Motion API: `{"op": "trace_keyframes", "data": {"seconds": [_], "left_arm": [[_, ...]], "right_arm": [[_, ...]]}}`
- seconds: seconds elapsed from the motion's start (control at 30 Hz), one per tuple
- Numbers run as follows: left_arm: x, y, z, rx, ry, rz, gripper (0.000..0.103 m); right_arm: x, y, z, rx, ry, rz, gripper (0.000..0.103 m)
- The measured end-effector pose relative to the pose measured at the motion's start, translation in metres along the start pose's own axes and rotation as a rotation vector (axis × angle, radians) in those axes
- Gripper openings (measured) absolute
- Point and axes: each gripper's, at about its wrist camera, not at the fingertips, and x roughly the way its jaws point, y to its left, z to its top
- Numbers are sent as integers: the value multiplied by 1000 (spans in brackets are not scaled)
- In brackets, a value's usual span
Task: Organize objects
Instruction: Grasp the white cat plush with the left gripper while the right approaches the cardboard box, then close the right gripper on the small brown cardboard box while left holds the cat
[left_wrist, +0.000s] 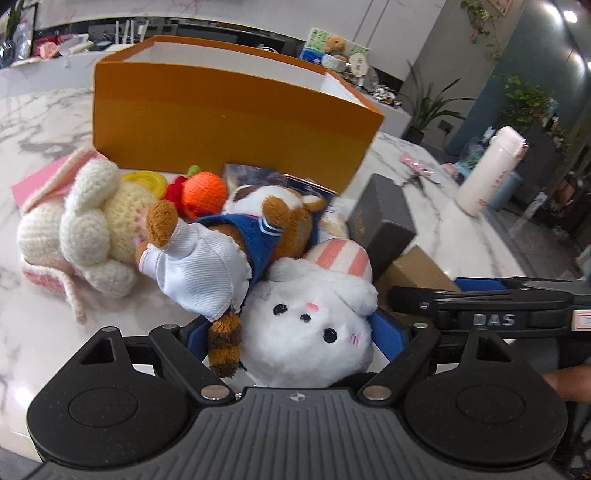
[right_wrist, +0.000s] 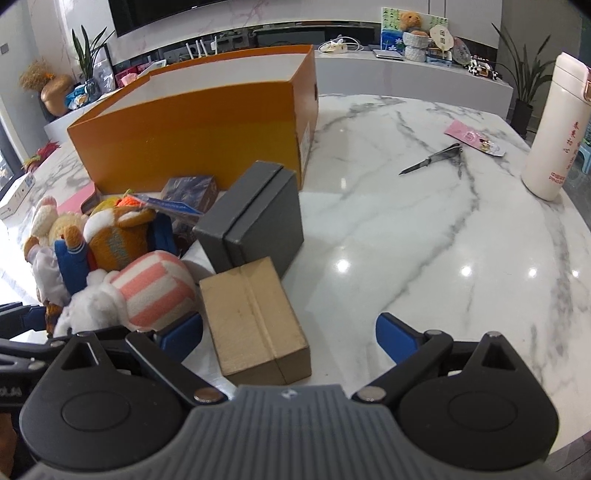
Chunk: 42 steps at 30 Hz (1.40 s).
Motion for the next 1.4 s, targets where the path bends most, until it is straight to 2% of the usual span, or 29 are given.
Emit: {"op": "trace_keyframes", "data": {"seconds": [0.1, 0.37, 0.43, 0.57, 0.73, 0.87, 1.0, 1.17, 1.27, 1.4], "left_arm": [[0, -1, -2, 19, 5, -29, 100], [3, -10, -9, 70, -22, -27, 100], [3, -10, -10, 82, -26, -35, 100], [9, -11, -13, 108, -42, -31, 100], [11, -9, -17, 113, -79, -35, 101], [15, -9, -17, 111, -71, -38, 102], [17, -12, -18, 124, -82, -21, 102], [15, -22, -26, 122, -109, 20, 102], [9, -25, -32, 126, -128, -5, 102], [2, -27, -36, 180, -141, -34, 102]], "right_arm": [[1, 1, -1, -2, 5, 4, 99], [5, -3, -3, 27, 28, 28, 97], [6, -4, -4, 35, 35, 44, 90], [9, -1, -5, 33, 50, 48, 89], [13, 2, -5, 30, 67, 65, 74], [16, 4, -4, 15, 68, 64, 71], [17, 3, -2, 17, 59, 64, 59], [18, 3, -2, 14, 56, 62, 59], [17, 1, -2, 25, 56, 48, 59], [17, -10, -2, 72, 55, 57, 59]]}}
